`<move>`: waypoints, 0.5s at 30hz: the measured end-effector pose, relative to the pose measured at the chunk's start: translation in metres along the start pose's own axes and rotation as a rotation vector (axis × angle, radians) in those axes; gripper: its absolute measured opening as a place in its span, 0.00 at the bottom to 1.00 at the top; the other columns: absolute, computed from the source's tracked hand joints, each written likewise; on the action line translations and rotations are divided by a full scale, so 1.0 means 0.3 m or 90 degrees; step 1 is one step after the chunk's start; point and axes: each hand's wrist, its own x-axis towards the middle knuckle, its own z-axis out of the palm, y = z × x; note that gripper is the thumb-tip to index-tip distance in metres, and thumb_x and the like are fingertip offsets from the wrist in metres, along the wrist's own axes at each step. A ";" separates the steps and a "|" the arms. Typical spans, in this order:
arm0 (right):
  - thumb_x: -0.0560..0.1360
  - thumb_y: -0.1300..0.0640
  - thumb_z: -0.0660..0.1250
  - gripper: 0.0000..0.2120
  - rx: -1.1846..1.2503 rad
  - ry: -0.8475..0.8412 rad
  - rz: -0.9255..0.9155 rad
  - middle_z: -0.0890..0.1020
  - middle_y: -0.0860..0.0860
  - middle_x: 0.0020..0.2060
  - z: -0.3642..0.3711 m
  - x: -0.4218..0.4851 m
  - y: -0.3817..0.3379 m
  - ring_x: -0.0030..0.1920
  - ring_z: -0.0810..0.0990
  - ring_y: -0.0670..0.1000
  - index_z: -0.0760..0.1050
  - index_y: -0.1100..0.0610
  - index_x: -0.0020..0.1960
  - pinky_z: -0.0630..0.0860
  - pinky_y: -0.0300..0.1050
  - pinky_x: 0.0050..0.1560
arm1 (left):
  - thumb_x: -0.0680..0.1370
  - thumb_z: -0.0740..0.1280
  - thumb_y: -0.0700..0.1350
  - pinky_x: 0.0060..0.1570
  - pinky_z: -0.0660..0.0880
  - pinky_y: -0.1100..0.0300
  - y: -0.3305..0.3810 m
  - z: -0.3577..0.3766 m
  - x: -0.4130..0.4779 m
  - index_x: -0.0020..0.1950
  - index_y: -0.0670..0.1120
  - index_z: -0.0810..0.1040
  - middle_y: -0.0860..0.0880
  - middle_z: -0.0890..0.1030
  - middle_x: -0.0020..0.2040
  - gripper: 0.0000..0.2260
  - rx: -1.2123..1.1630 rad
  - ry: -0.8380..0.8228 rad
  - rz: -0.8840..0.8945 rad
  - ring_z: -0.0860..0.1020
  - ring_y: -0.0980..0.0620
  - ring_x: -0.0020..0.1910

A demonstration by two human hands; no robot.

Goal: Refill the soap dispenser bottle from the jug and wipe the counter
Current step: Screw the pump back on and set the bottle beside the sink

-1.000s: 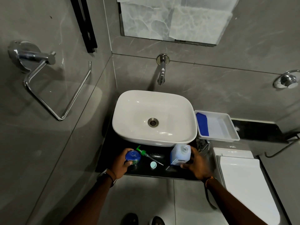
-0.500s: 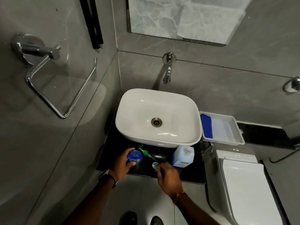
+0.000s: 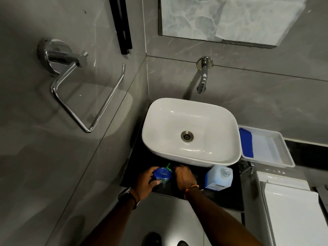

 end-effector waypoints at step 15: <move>0.75 0.63 0.73 0.15 0.406 0.346 -0.006 0.86 0.48 0.48 -0.240 -0.214 -0.045 0.47 0.85 0.49 0.81 0.52 0.59 0.82 0.47 0.50 | 0.71 0.71 0.30 0.63 0.76 0.55 0.050 -0.020 0.005 0.66 0.40 0.74 0.43 0.79 0.61 0.24 0.026 0.010 0.011 0.78 0.46 0.61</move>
